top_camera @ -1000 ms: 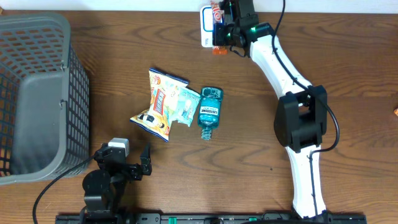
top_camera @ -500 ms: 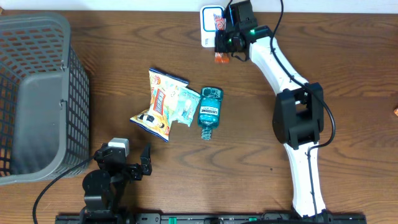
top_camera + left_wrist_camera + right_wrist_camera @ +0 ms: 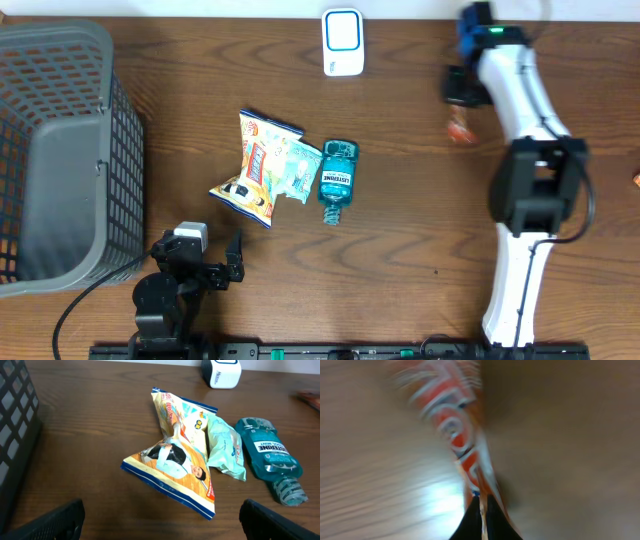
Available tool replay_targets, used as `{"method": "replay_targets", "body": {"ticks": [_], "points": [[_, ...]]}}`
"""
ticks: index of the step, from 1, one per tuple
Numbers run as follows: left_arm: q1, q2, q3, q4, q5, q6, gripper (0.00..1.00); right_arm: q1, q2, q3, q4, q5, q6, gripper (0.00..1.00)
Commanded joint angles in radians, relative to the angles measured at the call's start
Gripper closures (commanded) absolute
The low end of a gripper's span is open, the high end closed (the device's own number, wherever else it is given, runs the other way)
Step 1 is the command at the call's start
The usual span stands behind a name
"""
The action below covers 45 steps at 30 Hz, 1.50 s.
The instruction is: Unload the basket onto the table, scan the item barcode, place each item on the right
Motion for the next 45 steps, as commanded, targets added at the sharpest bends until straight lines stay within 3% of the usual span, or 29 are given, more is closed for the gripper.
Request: {"method": "replay_targets", "body": {"ticks": [1, 11, 15, 16, 17, 19, 21, 23, 31, 36, 39, 45], "points": [[0.003, -0.002, -0.014, -0.017, 0.008, -0.008, 0.01, -0.122, -0.037, 0.008, -0.051, 0.257, -0.010, 0.99], [0.003, -0.002, -0.014, -0.017, 0.008, -0.008, 0.01, -0.486, -0.035, -0.002, -0.050, 0.325, -0.006, 0.99], [0.003, -0.002, -0.014, -0.017, 0.008, -0.008, 0.01, -0.571, -0.036, -0.002, -0.058, 0.069, -0.026, 0.99], [0.003, -0.002, -0.014, -0.017, 0.008, -0.008, 0.02, -0.583, -0.035, -0.002, -0.058, -0.023, -0.055, 0.91], [0.003, -0.002, -0.014, -0.017, 0.008, -0.008, 0.01, -0.590, -0.036, -0.002, -0.055, -0.116, -0.093, 0.74], [0.003, -0.002, -0.014, -0.017, 0.008, -0.008, 0.02, -0.590, -0.035, -0.002, -0.046, -0.230, -0.156, 0.58], [0.003, -0.002, -0.014, -0.017, 0.008, -0.008, 0.01, -0.567, -0.035, -0.002, -0.037, -0.305, -0.238, 0.23], [0.003, -0.002, -0.014, -0.017, 0.008, -0.008, 0.01, -0.525, -0.035, -0.002, -0.026, -0.341, -0.307, 0.13], [0.003, -0.002, -0.014, -0.017, 0.008, -0.008, 0.01, -0.348, -0.035, -0.004, 0.016, -0.349, -0.396, 0.10], [0.003, -0.002, -0.014, -0.017, 0.008, -0.008, 0.01, -0.235, -0.031, -0.025, 0.120, -0.206, -0.381, 0.01], [0.003, -0.002, -0.014, -0.017, 0.008, -0.008, 0.01, -0.217, -0.023, -0.067, 0.170, -0.116, -0.341, 0.04], [0.003, -0.002, -0.014, -0.017, 0.008, -0.008, 0.01, -0.219, -0.022, -0.205, 0.241, -0.127, -0.344, 0.11]]}}
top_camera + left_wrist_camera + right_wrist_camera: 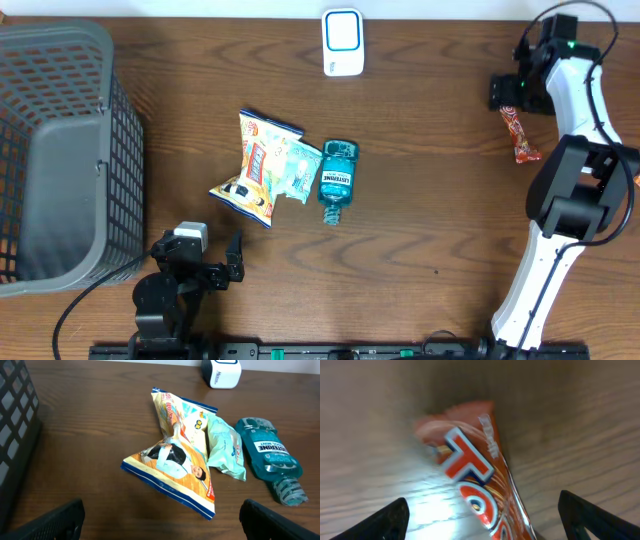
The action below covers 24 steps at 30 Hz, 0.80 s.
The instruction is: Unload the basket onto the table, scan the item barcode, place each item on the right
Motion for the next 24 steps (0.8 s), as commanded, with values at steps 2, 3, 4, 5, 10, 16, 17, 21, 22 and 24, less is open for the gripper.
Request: {"method": "replay_targets", "body": {"ticks": [2, 3, 4, 5, 10, 16, 17, 21, 22, 24], "points": [[0.003, -0.002, -0.014, -0.017, 0.008, -0.008, 0.01, -0.010, -0.017, -0.134, 0.069, 0.033, 0.011, 0.18], [0.003, -0.002, -0.014, -0.017, 0.008, -0.008, 0.01, -0.012, -0.017, -0.160, 0.089, 0.033, 0.012, 0.26], [0.003, -0.002, -0.014, -0.017, 0.008, -0.008, 0.01, -0.014, -0.017, -0.183, 0.107, 0.033, 0.013, 0.41], [0.003, -0.002, -0.014, -0.017, 0.008, -0.008, 0.01, -0.018, -0.017, -0.205, 0.121, 0.033, 0.016, 0.64], [0.003, -0.002, -0.014, -0.017, 0.008, -0.008, 0.01, -0.055, -0.018, -0.225, 0.123, 0.059, 0.075, 0.99], [0.003, -0.002, -0.014, -0.017, 0.008, -0.008, 0.01, -0.152, -0.021, -0.224, 0.072, 0.294, 0.259, 0.99], [0.003, -0.002, -0.014, -0.017, 0.008, -0.008, 0.01, -0.168, -0.021, -0.224, 0.063, 0.326, 0.272, 0.99], [0.003, -0.002, -0.014, -0.017, 0.008, -0.008, 0.02, -0.270, -0.021, -0.224, 0.043, 0.475, 0.313, 0.99], [0.003, -0.002, -0.014, -0.017, 0.008, -0.008, 0.01, -0.298, -0.021, -0.224, 0.043, 0.488, 0.313, 0.99], [0.003, -0.002, -0.014, -0.017, 0.008, -0.008, 0.02, -0.344, -0.021, -0.224, 0.047, 0.510, 0.311, 0.99]]}}
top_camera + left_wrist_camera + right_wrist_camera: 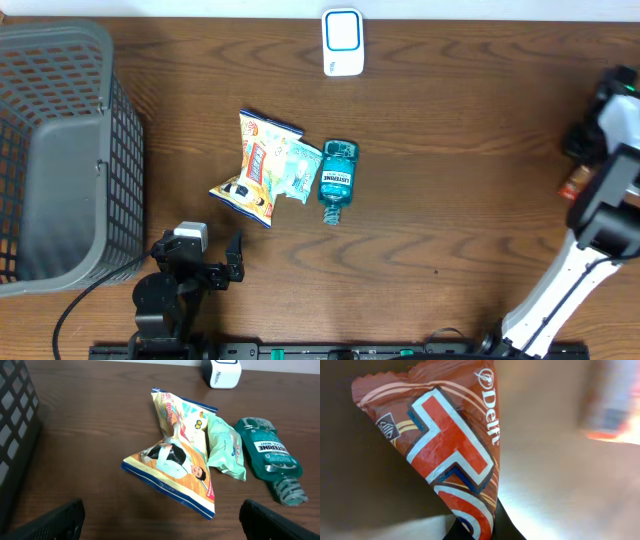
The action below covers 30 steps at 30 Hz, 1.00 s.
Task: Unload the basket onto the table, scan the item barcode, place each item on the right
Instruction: 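Move the right gripper left toward the bottle and snack bag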
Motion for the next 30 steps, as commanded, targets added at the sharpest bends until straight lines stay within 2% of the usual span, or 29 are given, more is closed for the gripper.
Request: {"method": "replay_targets", "body": {"ticks": [1, 5, 6, 9, 10, 11, 12, 17, 22, 25, 30], "points": [[0.003, -0.002, -0.014, -0.017, 0.008, -0.008, 0.01, -0.101, 0.022, -0.010, -0.001, 0.142, 0.048, 0.99], [0.003, -0.002, -0.014, -0.017, 0.008, -0.008, 0.01, -0.172, 0.022, 0.052, -0.045, 0.048, 0.055, 0.97], [0.003, -0.002, -0.014, -0.017, 0.008, -0.008, 0.01, -0.183, 0.022, 0.079, -0.063, 0.009, 0.055, 0.91], [0.003, -0.002, -0.014, -0.017, 0.008, -0.008, 0.01, -0.200, 0.022, 0.190, -0.153, -0.047, 0.055, 0.52], [0.003, -0.002, -0.014, -0.017, 0.008, -0.008, 0.01, -0.200, 0.022, 0.224, -0.183, -0.041, 0.055, 0.35], [0.003, -0.002, -0.014, -0.016, 0.008, -0.008, 0.02, -0.200, 0.021, 0.269, -0.224, -0.032, 0.055, 0.21], [0.003, -0.002, -0.014, -0.017, 0.008, -0.008, 0.01, -0.198, 0.017, 0.315, -0.265, -0.037, 0.058, 0.15], [0.003, -0.002, -0.014, -0.017, 0.008, -0.008, 0.02, -0.178, -0.061, 0.462, -0.407, -0.201, 0.082, 0.09], [0.003, -0.002, -0.014, -0.017, 0.008, -0.008, 0.01, -0.124, -0.233, 0.475, -0.449, -0.445, 0.082, 0.04], [0.003, -0.002, -0.014, -0.017, 0.008, -0.008, 0.01, -0.035, -0.351, 0.475, -0.476, -0.547, 0.090, 0.01], [0.003, -0.002, -0.014, -0.017, 0.008, -0.008, 0.01, 0.203, -0.467, 0.475, -0.576, -0.553, 0.272, 0.01]]}}
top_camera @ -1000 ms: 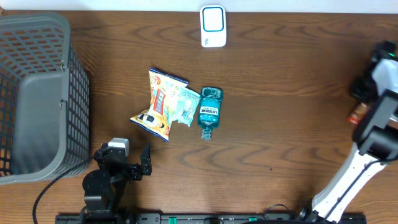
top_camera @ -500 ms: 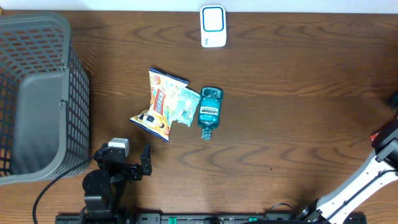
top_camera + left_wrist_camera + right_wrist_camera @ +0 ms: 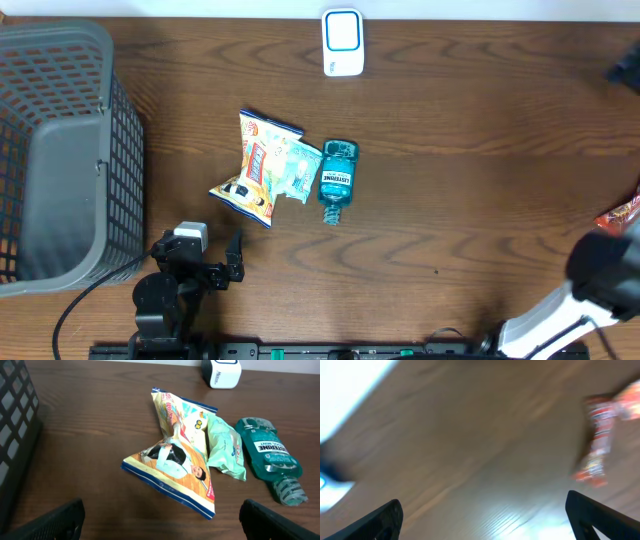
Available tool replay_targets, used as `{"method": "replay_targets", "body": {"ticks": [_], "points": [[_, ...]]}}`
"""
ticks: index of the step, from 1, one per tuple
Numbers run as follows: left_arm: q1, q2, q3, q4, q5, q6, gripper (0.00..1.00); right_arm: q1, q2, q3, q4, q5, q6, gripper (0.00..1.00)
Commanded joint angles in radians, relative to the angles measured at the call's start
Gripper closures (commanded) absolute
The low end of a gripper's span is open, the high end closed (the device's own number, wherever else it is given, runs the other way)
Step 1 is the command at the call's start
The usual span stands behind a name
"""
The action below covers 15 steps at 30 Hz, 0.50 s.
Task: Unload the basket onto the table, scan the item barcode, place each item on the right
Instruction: 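Move the right gripper left toward the bottle and snack bag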
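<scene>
The white and blue scanner (image 3: pixel 342 42) stands at the back centre of the table. A red candy wrapper (image 3: pixel 620 215) lies at the table's far right edge; the blurred right wrist view shows the wrapper (image 3: pixel 596 442) flat on the wood. My right gripper (image 3: pixel 482 515) is open and empty, well away from it. A yellow snack bag (image 3: pixel 175 460), a pale green packet (image 3: pixel 226 450) and a teal mouthwash bottle (image 3: pixel 272 460) lie mid-table. My left gripper (image 3: pixel 162 515) rests open in front of them, touching none.
A grey mesh basket (image 3: pixel 60 150) fills the left side of the table. Beyond the red wrapper, a blurred orange item (image 3: pixel 630 394) lies at the right wrist view's edge. The right arm's base (image 3: pixel 600 275) rises at the lower right.
My right gripper was shut on the red wrapper by the right edge. Now it is open, and the wrapper lies on the table farther right. The left arm and the mid-table items are unchanged.
First my right gripper was shut on the red wrapper to the right of the scanner. Then it was open with the wrapper farther right. Then it was shut on it near the right edge. Now the wrapper lies free there. The left gripper stayed open and still.
</scene>
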Motion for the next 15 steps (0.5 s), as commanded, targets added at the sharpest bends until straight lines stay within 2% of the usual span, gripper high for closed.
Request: {"method": "replay_targets", "body": {"ticks": [1, 2, 8, 11, 12, 15], "points": [[0.003, -0.002, -0.014, -0.017, 0.008, -0.008, 0.01, 0.201, -0.061, 0.011, -0.063, -0.077, 0.163, 0.01], [0.003, -0.002, -0.014, -0.017, 0.008, -0.008, 0.01, 0.319, -0.059, 0.010, -0.085, -0.076, 0.199, 0.01], [0.003, -0.002, -0.014, -0.017, 0.008, -0.008, 0.01, 0.681, 0.018, -0.035, -0.043, -0.074, 0.269, 0.01], [0.003, -0.002, -0.014, -0.016, 0.008, -0.008, 0.01, 0.812, 0.085, -0.057, -0.011, -0.044, 0.272, 0.01], [0.003, -0.002, -0.014, -0.017, 0.008, -0.008, 0.01, 0.885, 0.146, -0.066, -0.003, -0.025, 0.317, 0.01], [0.003, -0.002, -0.014, -0.016, 0.008, -0.008, 0.01, 0.969, 0.250, -0.068, -0.007, -0.012, 0.410, 0.01]]}}
